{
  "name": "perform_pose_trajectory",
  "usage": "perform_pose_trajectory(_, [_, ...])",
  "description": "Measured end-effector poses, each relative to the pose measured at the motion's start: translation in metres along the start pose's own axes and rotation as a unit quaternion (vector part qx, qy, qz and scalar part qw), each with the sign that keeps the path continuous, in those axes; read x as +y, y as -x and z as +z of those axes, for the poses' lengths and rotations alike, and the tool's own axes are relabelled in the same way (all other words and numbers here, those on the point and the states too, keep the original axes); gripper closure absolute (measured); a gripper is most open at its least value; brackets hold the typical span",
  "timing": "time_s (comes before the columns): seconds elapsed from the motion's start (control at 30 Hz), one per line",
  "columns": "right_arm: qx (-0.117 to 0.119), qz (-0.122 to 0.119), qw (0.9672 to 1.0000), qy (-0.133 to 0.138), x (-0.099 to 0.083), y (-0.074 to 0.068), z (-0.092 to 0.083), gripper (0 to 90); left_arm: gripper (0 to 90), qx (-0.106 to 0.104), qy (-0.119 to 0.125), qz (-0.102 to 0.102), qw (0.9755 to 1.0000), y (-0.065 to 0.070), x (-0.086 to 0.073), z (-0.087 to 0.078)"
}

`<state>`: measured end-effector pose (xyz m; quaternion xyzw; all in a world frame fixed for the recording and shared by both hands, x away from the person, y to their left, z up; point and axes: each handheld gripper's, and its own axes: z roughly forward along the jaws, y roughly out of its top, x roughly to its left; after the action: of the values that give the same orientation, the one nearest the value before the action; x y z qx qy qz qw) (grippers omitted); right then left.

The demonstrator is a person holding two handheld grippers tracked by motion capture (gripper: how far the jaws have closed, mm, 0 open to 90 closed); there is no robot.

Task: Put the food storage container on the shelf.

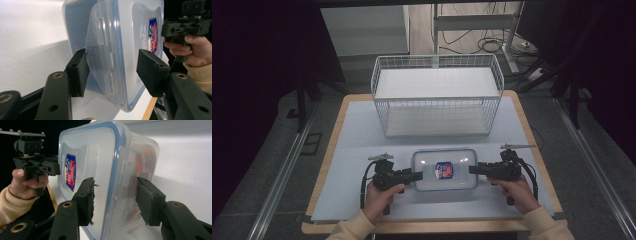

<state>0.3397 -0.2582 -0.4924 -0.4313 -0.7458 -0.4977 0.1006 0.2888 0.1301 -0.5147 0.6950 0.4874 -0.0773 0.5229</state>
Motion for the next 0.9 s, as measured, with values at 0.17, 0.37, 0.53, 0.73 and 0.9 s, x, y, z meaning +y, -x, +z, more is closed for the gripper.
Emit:
perform_pose_trajectory(0.17, [-0.007, -0.016, 0.9998, 0.004, -0.001, -0.006, 0.001, 51.7, 46.2, 0.013, 0.006, 0.016, 0.9998, 0.003, 0.000, -0.005])
perform_pose_trajectory(0.37, [-0.009, -0.024, 0.9996, 0.009, -0.002, -0.009, 0.003, 51.9, 46.2, 0.018, 0.008, 0.024, 0.9995, 0.003, 0.001, -0.007])
perform_pose_trajectory(0.53, [-0.007, -0.031, 0.9993, 0.018, -0.002, -0.011, 0.003, 51.9, 46.2, 0.020, 0.016, 0.032, 0.9992, 0.005, 0.002, -0.011])
perform_pose_trajectory(0.73, [-0.007, -0.042, 0.9986, 0.030, 0.000, -0.018, 0.000, 51.9, 46.1, 0.021, 0.026, 0.045, 0.9984, 0.010, 0.006, -0.016])
perform_pose_trajectory(0.9, [-0.009, -0.048, 0.9981, 0.036, 0.002, -0.020, -0.001, 51.9, 46.1, 0.020, 0.028, 0.047, 0.9983, 0.011, 0.008, -0.017])
